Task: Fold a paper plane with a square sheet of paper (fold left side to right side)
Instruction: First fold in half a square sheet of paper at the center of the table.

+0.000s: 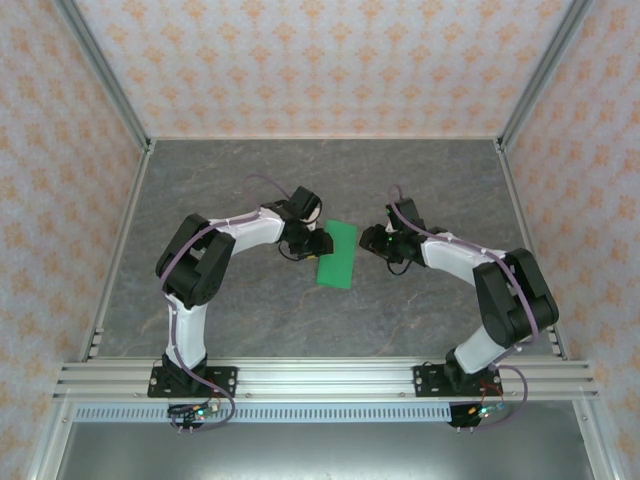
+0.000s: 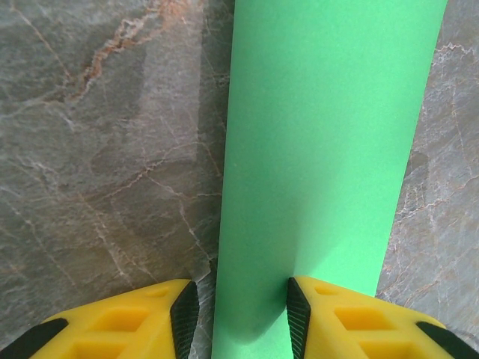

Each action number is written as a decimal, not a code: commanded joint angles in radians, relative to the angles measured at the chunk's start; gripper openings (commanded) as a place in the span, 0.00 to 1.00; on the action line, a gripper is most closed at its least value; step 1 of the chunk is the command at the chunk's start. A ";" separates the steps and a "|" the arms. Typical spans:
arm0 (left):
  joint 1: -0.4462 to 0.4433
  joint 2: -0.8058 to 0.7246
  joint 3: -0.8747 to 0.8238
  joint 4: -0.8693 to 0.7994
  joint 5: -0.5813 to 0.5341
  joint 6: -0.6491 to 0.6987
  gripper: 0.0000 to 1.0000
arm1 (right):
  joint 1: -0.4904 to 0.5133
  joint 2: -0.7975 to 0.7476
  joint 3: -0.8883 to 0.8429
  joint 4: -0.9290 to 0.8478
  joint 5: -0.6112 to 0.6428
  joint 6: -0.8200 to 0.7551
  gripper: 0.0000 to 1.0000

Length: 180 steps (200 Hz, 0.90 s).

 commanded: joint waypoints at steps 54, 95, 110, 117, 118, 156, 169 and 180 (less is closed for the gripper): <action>-0.004 0.055 -0.005 -0.016 -0.060 -0.009 0.41 | -0.005 -0.026 -0.017 0.051 -0.017 0.035 0.47; -0.004 0.060 -0.001 -0.018 -0.055 -0.007 0.42 | -0.002 -0.028 -0.021 0.055 -0.019 0.041 0.46; -0.004 0.061 -0.002 -0.015 -0.056 -0.007 0.43 | -0.002 -0.030 -0.023 0.055 -0.018 0.041 0.47; -0.004 0.063 -0.001 -0.013 -0.055 -0.006 0.43 | -0.003 -0.029 -0.023 0.053 -0.018 0.041 0.47; -0.005 0.064 -0.002 -0.014 -0.056 -0.006 0.43 | -0.003 -0.029 -0.023 0.053 -0.018 0.041 0.47; -0.005 0.065 -0.002 -0.011 -0.053 -0.001 0.43 | -0.003 -0.025 -0.022 0.053 -0.025 0.039 0.46; -0.005 0.066 -0.001 -0.013 -0.053 -0.001 0.43 | -0.002 -0.024 -0.023 0.056 -0.025 0.041 0.46; -0.006 0.068 -0.001 -0.013 -0.052 -0.001 0.43 | -0.003 -0.025 -0.022 0.056 -0.026 0.041 0.46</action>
